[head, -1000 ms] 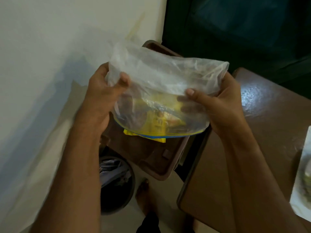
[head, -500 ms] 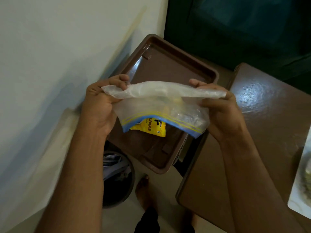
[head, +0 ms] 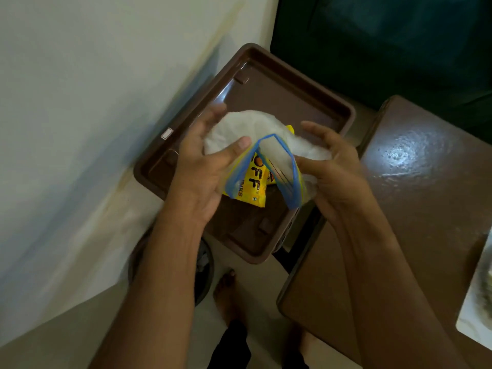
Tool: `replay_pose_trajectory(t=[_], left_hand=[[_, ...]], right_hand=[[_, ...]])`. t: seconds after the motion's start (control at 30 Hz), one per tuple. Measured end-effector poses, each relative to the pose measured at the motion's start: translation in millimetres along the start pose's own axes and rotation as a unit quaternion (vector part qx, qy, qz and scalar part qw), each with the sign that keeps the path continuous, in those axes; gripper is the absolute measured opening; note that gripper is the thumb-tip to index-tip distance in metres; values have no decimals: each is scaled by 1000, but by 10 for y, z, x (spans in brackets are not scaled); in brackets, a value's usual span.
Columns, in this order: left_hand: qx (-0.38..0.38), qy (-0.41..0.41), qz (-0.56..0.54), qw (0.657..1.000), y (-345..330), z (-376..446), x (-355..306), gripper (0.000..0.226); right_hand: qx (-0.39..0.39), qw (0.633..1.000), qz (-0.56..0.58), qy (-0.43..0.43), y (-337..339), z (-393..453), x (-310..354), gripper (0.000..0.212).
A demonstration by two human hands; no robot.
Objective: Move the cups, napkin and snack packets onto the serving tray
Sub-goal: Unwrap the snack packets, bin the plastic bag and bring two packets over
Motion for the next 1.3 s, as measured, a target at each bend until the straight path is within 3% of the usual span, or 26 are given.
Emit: replay_pose_trajectory(t=[0.1,0.23,0.33,0.43,0.53,0.6,0.67,0.77,0.9,0.97,1.1,1.3], left_hand=[[-47,37,66,996,-176,-110,175,52],[-81,10,131,988,-374,-295,249,37],[-85,7,112,990,-438,-373,258,40],[-118,-17,153,981,-410,-436,186,47],[-151,-45,215,964,-358,-520,133,72],[-166,-51,239,955,-320,-588,134,76],[-163,-57,244,954,-328,-680,132,55],[-143,-60,231,960,-355,-840,139,29],[-31,60,70,995,-257,-998,309,40],[8,101,-14,995,-154,-1081,338,40],[-83,61,-9,995,357,-1132,300,36],[-216,-11,46,975,1206,-1295,321,39]], right_hand=[[-40,997,-56,37,-95,-102,16,54],[-117,985,-79,104,-110,-255,106,42],[-129,987,-62,77,-112,-359,40,29],[-104,994,31,-9,-145,-443,-117,23],[-48,995,86,-9,-186,-528,-89,25],[-1,999,51,7,-229,-588,-54,31],[26,998,-43,33,-256,-636,-14,29],[32,995,-83,46,-246,-689,18,28],[1,998,-58,20,-245,-807,7,55],[11,999,-46,19,-340,-871,-27,60],[41,998,-40,31,-725,-1018,-144,64],[23,985,-128,114,-1340,-1222,-390,42]])
Point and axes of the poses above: each hand's wrist, its own z-axis towards the middle knuckle, its own y-axis out of the back of the hand, x = y × z, the point moved 8 cm from there along z, towards the middle knuckle, and after that the axes turned 6 degrees about z, right-handed, at the moved point
